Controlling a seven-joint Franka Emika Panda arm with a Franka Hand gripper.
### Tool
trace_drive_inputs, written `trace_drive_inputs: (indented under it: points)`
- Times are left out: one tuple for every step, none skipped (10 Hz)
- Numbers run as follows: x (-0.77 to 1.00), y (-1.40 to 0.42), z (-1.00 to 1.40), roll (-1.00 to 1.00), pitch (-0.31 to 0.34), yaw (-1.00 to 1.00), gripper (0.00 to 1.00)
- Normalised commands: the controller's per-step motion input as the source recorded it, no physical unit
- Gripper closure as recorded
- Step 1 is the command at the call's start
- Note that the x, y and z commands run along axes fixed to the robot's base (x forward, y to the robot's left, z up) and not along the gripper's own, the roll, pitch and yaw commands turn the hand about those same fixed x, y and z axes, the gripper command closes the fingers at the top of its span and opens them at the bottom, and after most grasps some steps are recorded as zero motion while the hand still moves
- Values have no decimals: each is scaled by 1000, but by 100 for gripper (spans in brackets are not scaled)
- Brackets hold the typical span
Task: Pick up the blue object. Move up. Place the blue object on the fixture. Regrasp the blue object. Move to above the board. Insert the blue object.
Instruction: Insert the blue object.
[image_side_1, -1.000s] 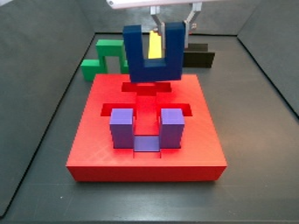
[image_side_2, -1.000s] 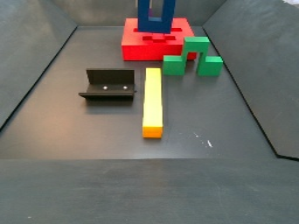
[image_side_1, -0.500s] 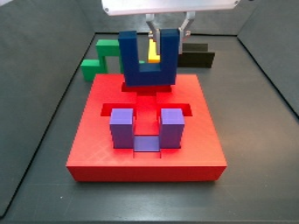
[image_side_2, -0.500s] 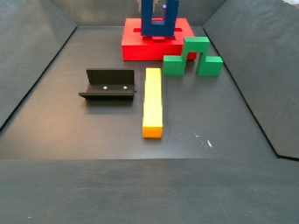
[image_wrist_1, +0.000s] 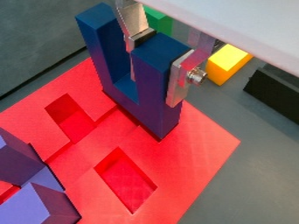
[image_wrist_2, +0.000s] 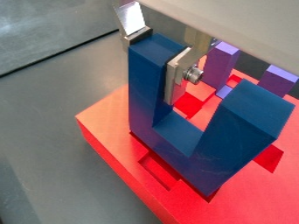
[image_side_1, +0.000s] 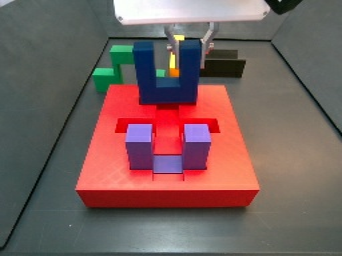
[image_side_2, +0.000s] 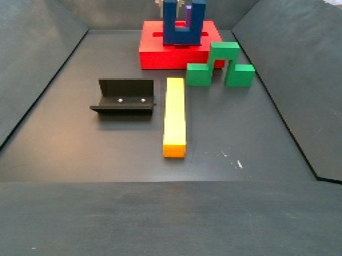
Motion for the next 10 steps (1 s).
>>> trace_drive_inputs:
  points:
    - [-17, -46, -171, 0, -16, 0, 100]
    - [-106, 0, -134, 0, -13, 0, 100]
    - [-131, 0, -106, 0, -9, 0, 100]
    - [-49, 31, -57, 0, 0, -34, 100]
    - [-31, 23, -103, 0, 0, -37, 100]
    - [-37, 14, -131, 0, 0, -31, 100]
    - [-51, 34, -114, 0, 0, -40, 100]
    - [-37, 9, -111, 0, 0, -29, 100]
    - [0, 0, -114, 0, 0, 0, 100]
    - [0, 0, -154, 0, 0, 0, 100]
